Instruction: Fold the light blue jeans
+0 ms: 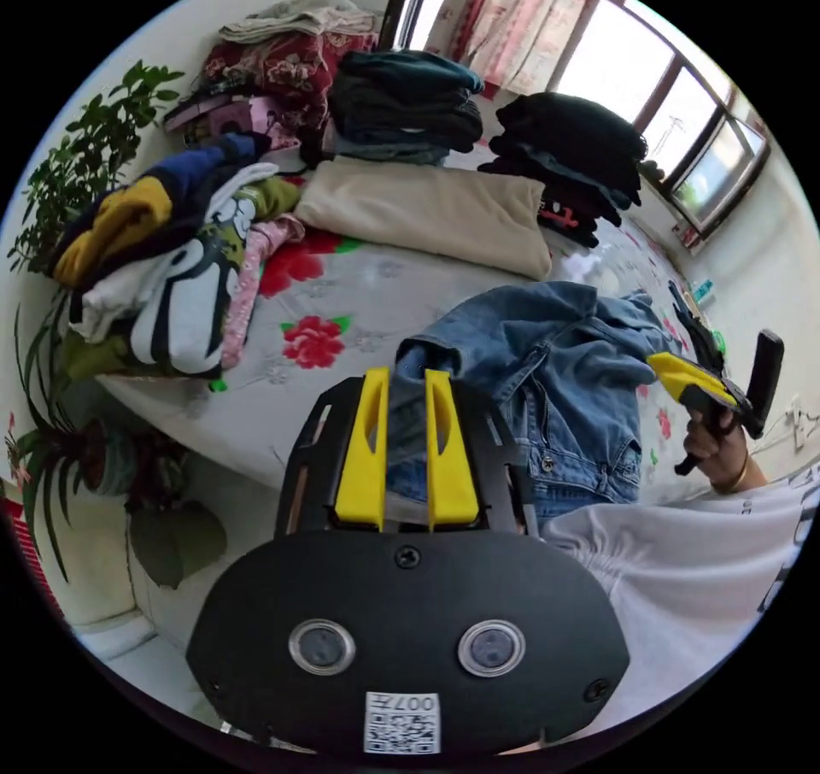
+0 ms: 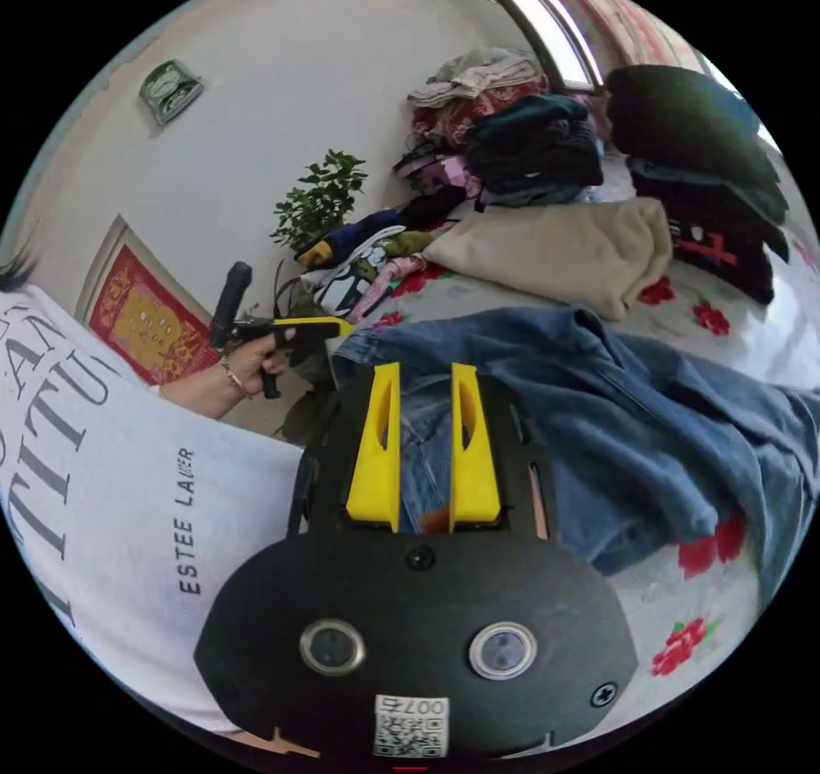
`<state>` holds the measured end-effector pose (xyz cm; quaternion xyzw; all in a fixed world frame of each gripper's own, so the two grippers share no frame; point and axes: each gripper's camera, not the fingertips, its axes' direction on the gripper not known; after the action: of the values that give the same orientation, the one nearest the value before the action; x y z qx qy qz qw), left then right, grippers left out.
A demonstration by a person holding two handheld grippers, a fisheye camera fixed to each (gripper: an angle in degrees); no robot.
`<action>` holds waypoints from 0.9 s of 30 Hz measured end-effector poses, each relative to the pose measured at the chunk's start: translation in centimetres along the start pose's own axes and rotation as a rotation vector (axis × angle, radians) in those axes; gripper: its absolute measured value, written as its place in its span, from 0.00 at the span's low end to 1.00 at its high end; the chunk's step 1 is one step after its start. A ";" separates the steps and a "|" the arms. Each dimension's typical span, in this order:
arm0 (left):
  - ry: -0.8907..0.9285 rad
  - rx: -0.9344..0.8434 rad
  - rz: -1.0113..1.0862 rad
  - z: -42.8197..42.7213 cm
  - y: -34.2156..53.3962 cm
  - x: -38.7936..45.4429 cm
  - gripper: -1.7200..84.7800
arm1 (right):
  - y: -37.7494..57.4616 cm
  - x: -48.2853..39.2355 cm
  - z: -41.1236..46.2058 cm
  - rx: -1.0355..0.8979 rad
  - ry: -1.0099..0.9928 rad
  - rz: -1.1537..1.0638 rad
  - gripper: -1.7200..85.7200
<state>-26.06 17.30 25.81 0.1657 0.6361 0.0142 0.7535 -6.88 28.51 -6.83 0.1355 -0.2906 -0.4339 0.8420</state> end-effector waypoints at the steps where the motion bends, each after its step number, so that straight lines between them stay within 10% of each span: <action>1: -0.007 0.015 0.020 -0.6 0.1 0.2 0.10 | 1.7 2.1 -1.2 0.019 0.079 0.121 0.08; 7: 0.210 0.028 0.460 -1.6 -0.9 11.1 0.12 | 13.2 9.2 -9.6 0.167 0.277 0.637 0.08; 12: 0.565 -0.289 0.922 6.8 -0.3 28.8 0.20 | 17.1 9.5 -15.0 0.299 0.429 0.758 0.08; 17: 0.264 -0.400 1.405 12.5 5.4 39.9 0.18 | 19.2 12.1 -19.0 0.384 0.461 0.834 0.09; 22: 0.291 -0.452 1.242 9.4 2.4 36.5 0.07 | 20.6 16.6 -23.4 0.407 0.550 0.881 0.12; 27: 0.405 -0.240 0.656 -2.2 -1.8 21.3 0.07 | 21.8 24.1 -27.1 0.368 0.601 0.996 0.13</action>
<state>-24.49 21.10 4.70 0.2648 0.6790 0.3604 0.5821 34.72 21.14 -8.95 0.2432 -0.1392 0.1266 0.9516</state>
